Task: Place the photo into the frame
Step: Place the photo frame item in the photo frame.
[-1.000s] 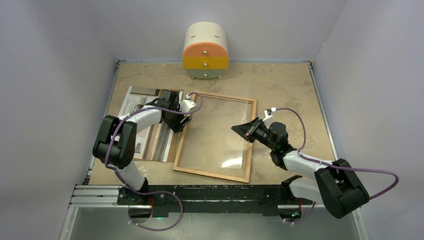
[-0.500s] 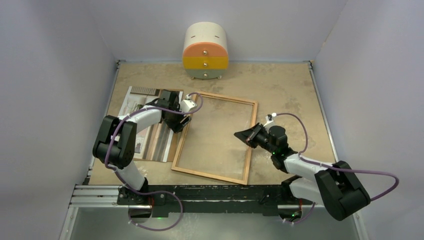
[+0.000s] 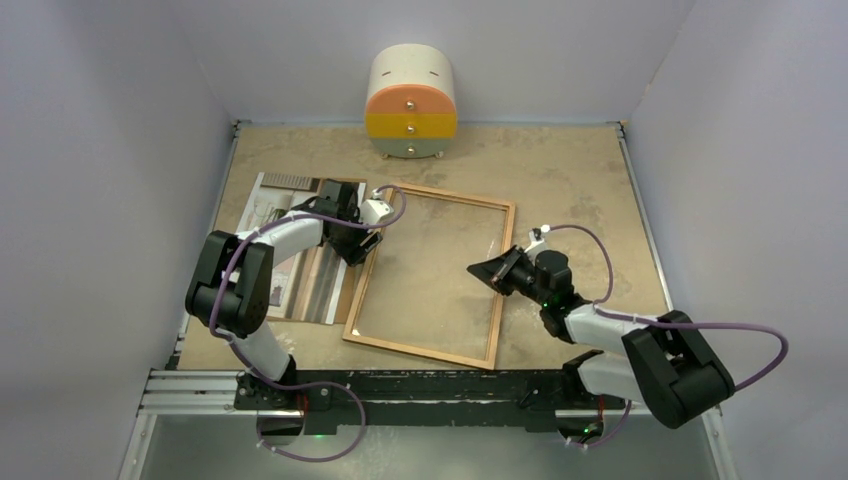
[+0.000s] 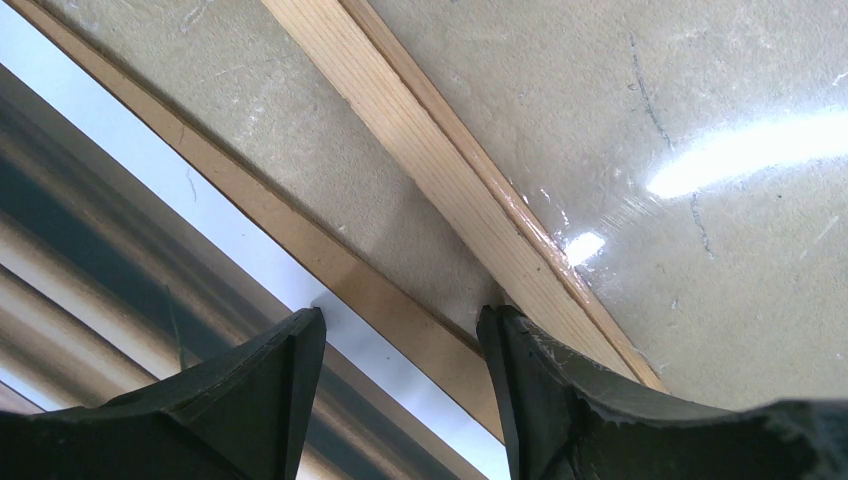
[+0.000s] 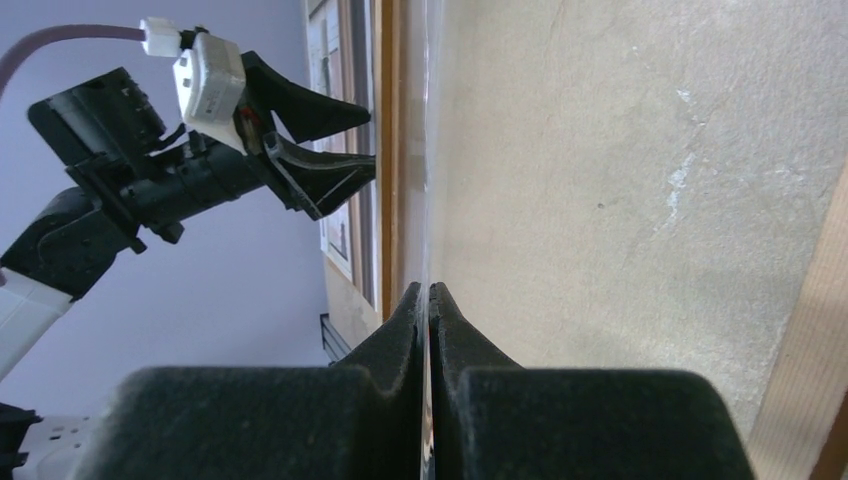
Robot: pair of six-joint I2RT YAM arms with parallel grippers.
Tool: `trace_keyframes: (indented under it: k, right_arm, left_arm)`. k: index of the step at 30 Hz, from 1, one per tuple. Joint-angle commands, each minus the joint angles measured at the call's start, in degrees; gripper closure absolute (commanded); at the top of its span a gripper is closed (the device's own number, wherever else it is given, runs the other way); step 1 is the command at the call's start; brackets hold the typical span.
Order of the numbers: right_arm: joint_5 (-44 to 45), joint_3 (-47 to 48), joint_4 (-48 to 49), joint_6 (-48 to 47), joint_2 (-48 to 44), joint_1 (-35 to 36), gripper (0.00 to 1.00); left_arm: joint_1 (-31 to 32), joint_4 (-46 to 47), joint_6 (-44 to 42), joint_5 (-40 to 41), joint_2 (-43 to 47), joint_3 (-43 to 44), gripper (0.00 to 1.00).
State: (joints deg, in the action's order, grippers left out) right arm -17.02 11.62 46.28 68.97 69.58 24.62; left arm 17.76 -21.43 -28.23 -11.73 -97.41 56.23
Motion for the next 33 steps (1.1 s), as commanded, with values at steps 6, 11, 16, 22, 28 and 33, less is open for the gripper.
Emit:
trace_keyframes:
  k: [6, 11, 16, 22, 28, 33]
  right_arm:
    - [0.03, 4.85, -9.51, -7.55, 0.24, 0.23, 0.97]
    - [0.27, 7.42, -14.31, -12.38, 1.10, 0.16, 0.78]
    - [0.12, 10.57, -18.50, -15.61, 3.01, 0.16, 0.48]
    - [2.83, 14.50, -26.06, -20.07, 4.05, 0.16, 0.32]
    - [6.38, 17.83, -33.86, -22.57, 4.07, 0.17, 0.20]
    - [7.67, 19.40, -37.05, -24.24, 4.63, 0.25, 0.12]
  left_arm:
    - [0.43, -1.21, 0.21, -2.38, 0.28, 0.26, 0.35]
    - [0.43, -1.07, -0.07, -1.74, -0.02, -0.02, 0.32]
    - [0.43, -1.02, -0.06, -1.78, 0.72, -0.36, 0.28]
    - [0.43, -1.03, -0.59, -1.46, 0.99, -0.84, 0.27]
    - [0.43, -0.72, -0.45, -1.54, 0.83, -0.81, 0.27]
    - [0.43, -0.87, -0.37, -1.54, 0.52, -0.45, 0.27]
